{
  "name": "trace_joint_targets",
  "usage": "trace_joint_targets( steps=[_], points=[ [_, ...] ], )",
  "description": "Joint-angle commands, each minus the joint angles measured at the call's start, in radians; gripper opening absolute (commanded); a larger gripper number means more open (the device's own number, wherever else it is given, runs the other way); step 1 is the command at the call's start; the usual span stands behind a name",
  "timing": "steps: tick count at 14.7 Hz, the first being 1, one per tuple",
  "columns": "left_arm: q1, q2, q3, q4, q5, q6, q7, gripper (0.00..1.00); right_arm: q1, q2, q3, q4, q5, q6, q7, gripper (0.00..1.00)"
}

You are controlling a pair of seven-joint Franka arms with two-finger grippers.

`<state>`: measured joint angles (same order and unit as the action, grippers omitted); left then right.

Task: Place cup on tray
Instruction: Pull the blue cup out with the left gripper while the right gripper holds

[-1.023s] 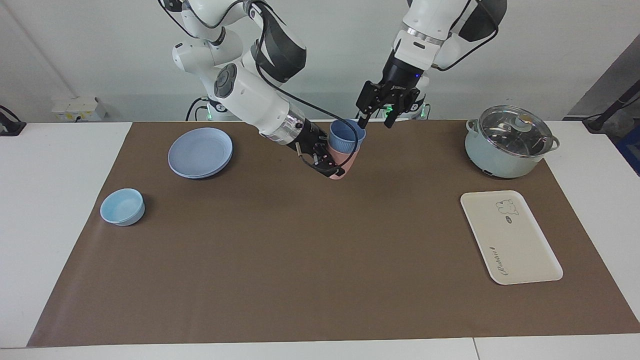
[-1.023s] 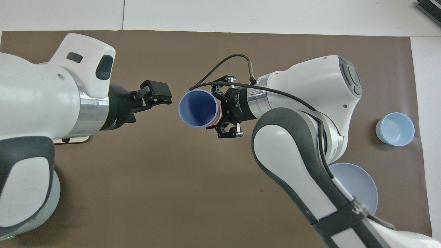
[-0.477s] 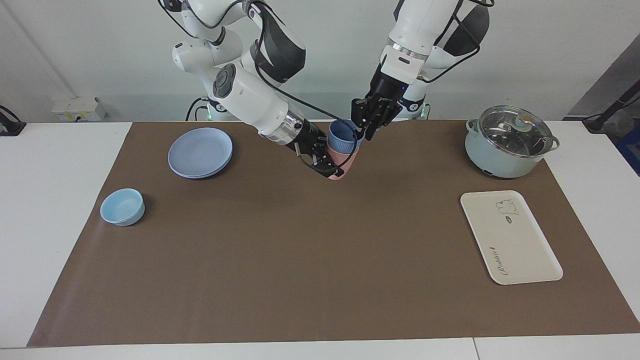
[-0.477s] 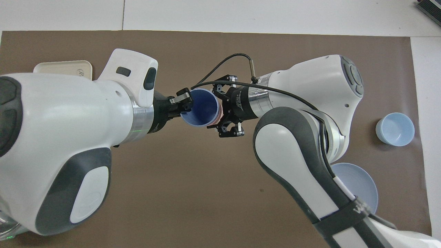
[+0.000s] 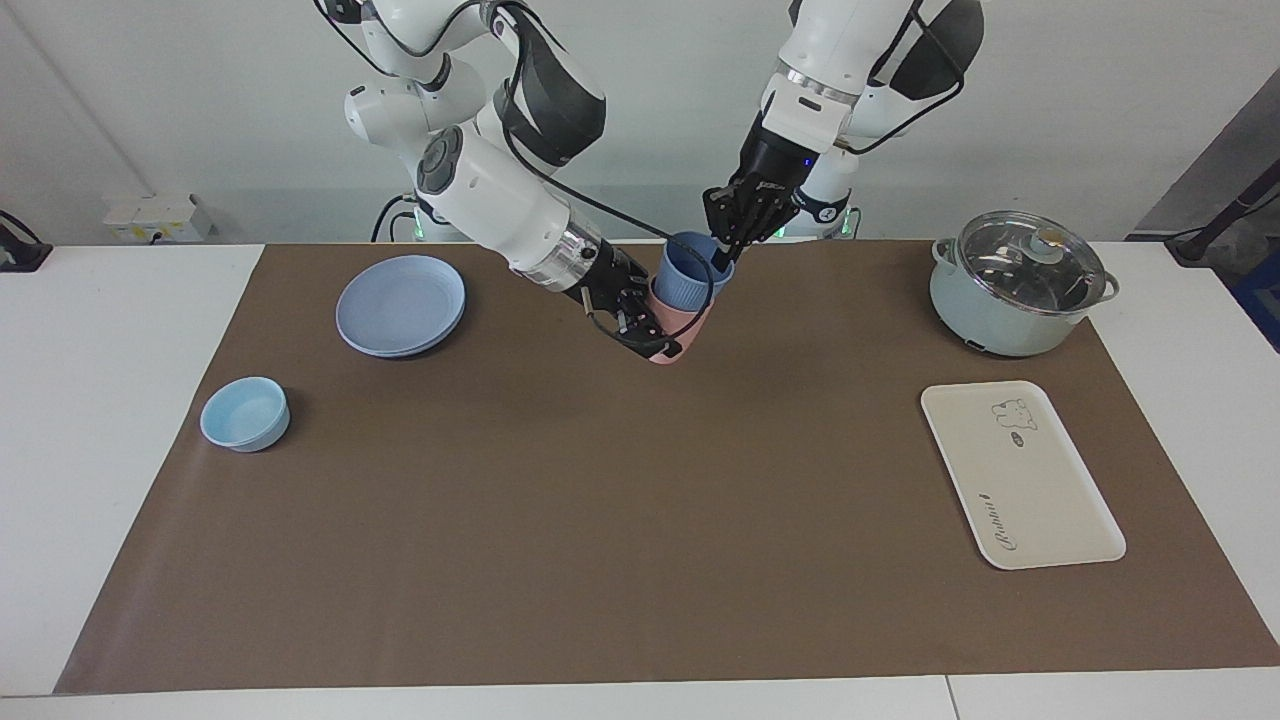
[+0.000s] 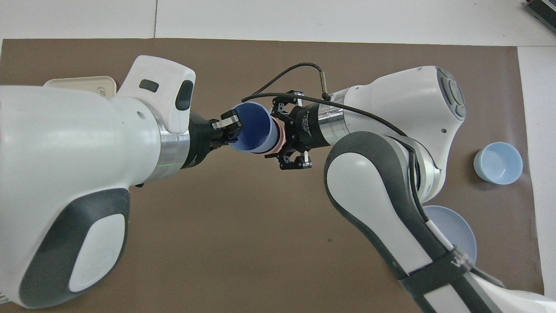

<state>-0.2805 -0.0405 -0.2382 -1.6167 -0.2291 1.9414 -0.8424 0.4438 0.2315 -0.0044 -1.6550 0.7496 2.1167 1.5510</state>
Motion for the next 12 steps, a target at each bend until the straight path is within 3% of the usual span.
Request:
trace_joint_targets(
  steps=[1, 5, 10, 12],
  points=[
    [0.015, 0.017, 0.017, 0.118, -0.007, -0.140, -0.009, 0.00, -0.025, -0.020, 0.003, -0.009, -0.027, -0.015, -0.008, 0.00],
    [0.093, -0.001, 0.025, 0.141, 0.005, -0.179, 0.090, 0.00, -0.088, -0.020, 0.000, -0.011, -0.013, -0.024, -0.006, 0.00],
    [0.279, -0.033, 0.039, -0.003, 0.007, -0.153, 0.512, 0.00, -0.262, -0.023, 0.000, -0.051, 0.094, -0.040, -0.049, 0.00],
    [0.375, -0.036, 0.040, -0.084, 0.028, -0.072, 0.684, 0.00, -0.328, -0.008, 0.000, -0.086, 0.138, -0.053, -0.078, 0.00]
  ],
)
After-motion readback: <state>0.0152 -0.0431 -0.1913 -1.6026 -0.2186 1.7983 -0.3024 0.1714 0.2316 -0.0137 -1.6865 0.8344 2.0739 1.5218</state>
